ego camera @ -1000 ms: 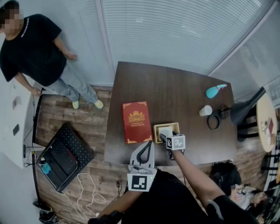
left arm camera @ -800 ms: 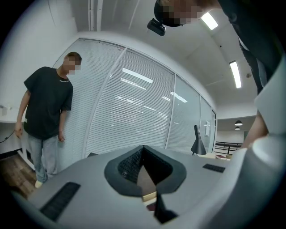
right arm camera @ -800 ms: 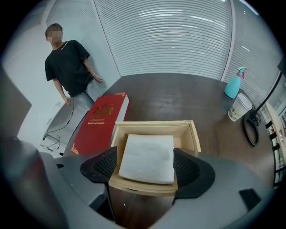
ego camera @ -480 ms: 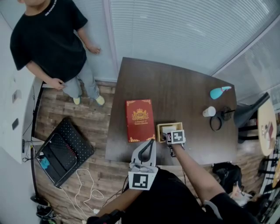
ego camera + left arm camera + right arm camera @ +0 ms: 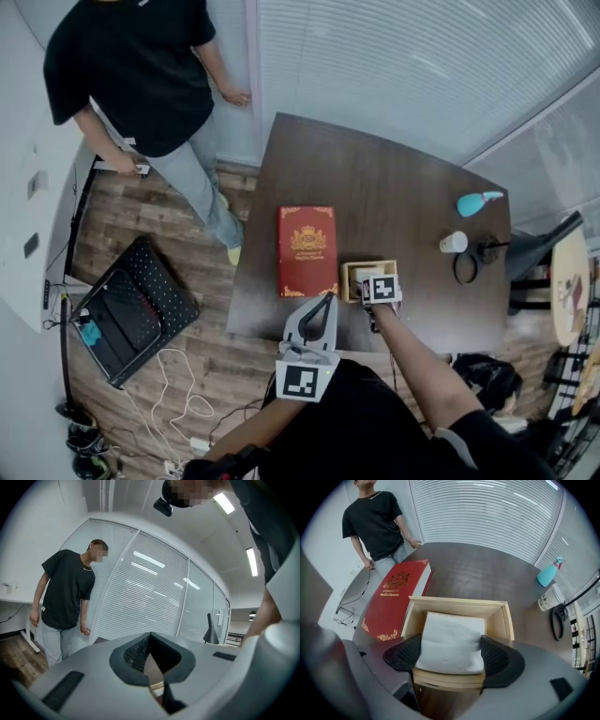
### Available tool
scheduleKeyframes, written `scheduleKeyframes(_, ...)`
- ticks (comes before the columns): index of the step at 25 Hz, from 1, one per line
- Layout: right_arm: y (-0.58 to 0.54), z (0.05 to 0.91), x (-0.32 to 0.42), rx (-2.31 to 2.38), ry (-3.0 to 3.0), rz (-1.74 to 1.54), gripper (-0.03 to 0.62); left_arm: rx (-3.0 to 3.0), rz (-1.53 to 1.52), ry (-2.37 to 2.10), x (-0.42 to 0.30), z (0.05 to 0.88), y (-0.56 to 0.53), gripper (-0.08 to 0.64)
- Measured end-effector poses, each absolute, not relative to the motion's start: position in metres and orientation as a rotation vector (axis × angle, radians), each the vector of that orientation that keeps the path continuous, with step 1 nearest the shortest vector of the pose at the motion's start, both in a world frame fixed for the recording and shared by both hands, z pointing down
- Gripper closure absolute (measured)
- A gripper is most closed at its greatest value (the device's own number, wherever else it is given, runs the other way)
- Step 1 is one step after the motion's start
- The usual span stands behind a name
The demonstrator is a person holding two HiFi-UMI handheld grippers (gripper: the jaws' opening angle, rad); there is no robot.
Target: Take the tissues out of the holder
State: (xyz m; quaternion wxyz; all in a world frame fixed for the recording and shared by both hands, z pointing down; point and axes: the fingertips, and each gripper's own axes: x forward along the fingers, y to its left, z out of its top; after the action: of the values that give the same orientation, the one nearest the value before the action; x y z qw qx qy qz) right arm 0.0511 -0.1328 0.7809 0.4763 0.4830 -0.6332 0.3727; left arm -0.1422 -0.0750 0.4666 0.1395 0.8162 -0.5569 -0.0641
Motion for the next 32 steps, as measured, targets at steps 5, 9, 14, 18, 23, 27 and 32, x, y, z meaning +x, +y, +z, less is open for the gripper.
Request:
scheduleKeyframes(5,-0.132,0.771,0.051,1.17,-1.602,0.895,0.225,2.351,-0.192,-1.601,-0.144,0.468,-0.071,0.561)
scheduleKeyframes(9,-0.131,0.765,0.047,1.159,-1.654,0.875,0.267,2.368,-0.223,-1.571,-0.139,0.465,-0.067,0.561)
scheduleKeyframes(14,-0.132,0.765,0.054,1.172,-1.658,0.89,0.275,2.381,-0.224,-1.56,-0.132,0.467,-0.061,0.561)
scheduleKeyframes(18,-0.135,0.772,0.058,1.17,-1.623,0.993,0.18,2.348,-0.226,-1.54,-0.133,0.472,-0.059,0.561)
scheduleKeyframes(23,-0.13,0.782,0.062,1.12,-1.549,1.003,0.149,2.342,-0.25,-1.533,-0.134,0.472,-0.064,0.561)
scheduleKeyframes(27,-0.129,0.791,0.06,1.096,-1.508,1.045,0.149,2.345,-0.25,-1.525,-0.133,0.471,-0.066,0.561)
scheduleKeyframes(32,-0.123,0.802,0.059,0.977,-1.465,0.973,0.149,2.327,-0.268,-1.524,-0.138,0.473,-0.065,0.561)
